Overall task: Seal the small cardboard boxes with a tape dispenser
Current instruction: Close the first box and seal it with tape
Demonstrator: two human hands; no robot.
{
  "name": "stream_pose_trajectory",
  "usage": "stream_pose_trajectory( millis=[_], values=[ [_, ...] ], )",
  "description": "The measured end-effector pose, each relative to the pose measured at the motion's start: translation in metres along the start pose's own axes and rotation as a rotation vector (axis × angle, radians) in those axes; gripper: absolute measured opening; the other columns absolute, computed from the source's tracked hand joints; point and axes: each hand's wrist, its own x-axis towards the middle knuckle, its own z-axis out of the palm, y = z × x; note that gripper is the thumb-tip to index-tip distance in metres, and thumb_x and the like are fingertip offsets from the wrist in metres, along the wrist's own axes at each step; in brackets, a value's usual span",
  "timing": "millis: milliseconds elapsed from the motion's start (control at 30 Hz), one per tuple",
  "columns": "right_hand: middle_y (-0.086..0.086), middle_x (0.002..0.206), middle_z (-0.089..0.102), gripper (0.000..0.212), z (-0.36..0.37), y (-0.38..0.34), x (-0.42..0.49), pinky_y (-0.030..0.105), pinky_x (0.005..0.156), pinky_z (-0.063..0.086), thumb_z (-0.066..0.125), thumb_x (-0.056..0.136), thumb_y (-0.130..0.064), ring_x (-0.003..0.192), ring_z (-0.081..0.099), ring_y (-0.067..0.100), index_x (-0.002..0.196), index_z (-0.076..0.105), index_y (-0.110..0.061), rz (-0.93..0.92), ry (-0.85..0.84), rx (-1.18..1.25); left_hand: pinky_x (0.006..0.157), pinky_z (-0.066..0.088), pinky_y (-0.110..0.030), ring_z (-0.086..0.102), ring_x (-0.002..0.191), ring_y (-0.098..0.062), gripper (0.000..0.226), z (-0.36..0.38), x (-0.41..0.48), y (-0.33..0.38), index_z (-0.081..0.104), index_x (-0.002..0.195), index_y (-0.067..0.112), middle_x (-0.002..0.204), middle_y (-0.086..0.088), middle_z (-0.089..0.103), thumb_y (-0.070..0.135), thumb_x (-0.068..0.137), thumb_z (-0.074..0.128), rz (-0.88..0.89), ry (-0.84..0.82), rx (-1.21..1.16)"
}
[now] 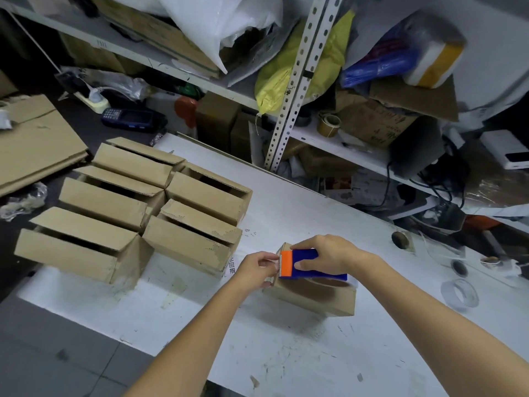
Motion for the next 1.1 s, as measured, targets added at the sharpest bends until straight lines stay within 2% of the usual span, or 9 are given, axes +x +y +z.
stream_pose_trajectory(
  millis=[233,400,667,800,900,1100],
  values=[
    [-0.009,0.135,0.058,0.052,-0.001,0.003,0.004,0.033,0.088,0.051,0.055,0.094,-0.054,0.115,0.054,0.018,0.143,0.043,-0.042,-0.041,-0.025,-0.021,0.074,0.061,-0.031,0.063,0.108,-0.020,0.029,-0.001,0.006,-0.001,0.062,0.122,0.021,0.116,-0.004,0.062,0.019,0.094,0.066,0.030,-0.016,0.059],
    [-0.007,0.133,0.058,0.052,-0.006,0.005,0.008,0.031,0.084,0.051,0.057,0.093,-0.055,0.112,0.054,0.018,0.141,0.046,-0.039,-0.023,-0.064,-0.018,0.073,0.060,-0.030,0.061,0.106,-0.016,0.040,-0.001,0.007,0.005,0.058,0.127,0.034,0.115,0.003,0.062,0.023,0.090,0.072,0.080,-0.048,0.094],
    [-0.008,0.130,0.060,0.051,-0.005,0.005,0.011,0.031,0.084,0.050,0.057,0.092,-0.056,0.108,0.054,0.016,0.139,0.048,-0.039,-0.038,-0.045,-0.010,0.085,0.060,-0.037,0.060,0.114,-0.019,0.040,-0.003,0.004,-0.005,0.058,0.135,0.032,0.118,0.001,0.062,0.023,0.096,0.063,0.054,-0.075,0.053],
    [-0.007,0.131,0.060,0.050,-0.006,0.005,0.011,0.034,0.087,0.052,0.058,0.092,-0.056,0.112,0.055,0.018,0.139,0.049,-0.039,-0.039,-0.060,-0.015,0.077,0.060,-0.031,0.059,0.108,-0.012,0.042,-0.007,0.007,0.003,0.055,0.129,0.039,0.119,0.007,0.061,0.025,0.092,0.069,0.028,-0.135,0.112],
    [-0.006,0.134,0.058,0.052,-0.008,0.005,0.009,0.033,0.087,0.051,0.058,0.093,-0.054,0.115,0.054,0.020,0.142,0.046,-0.037,-0.037,-0.081,-0.014,0.071,0.056,-0.026,0.057,0.107,-0.013,0.056,-0.008,0.012,0.009,0.049,0.137,0.043,0.122,0.010,0.057,0.027,0.089,0.073,0.046,-0.151,0.159],
    [-0.005,0.136,0.056,0.056,-0.012,0.010,0.002,0.030,0.084,0.052,0.060,0.093,-0.052,0.115,0.054,0.020,0.143,0.045,-0.034,0.011,-0.118,0.046,0.085,0.055,-0.038,0.056,0.114,-0.018,0.058,-0.004,0.016,0.013,0.051,0.137,0.041,0.123,0.010,0.054,0.028,0.086,0.075,0.062,-0.140,0.208]
  ],
)
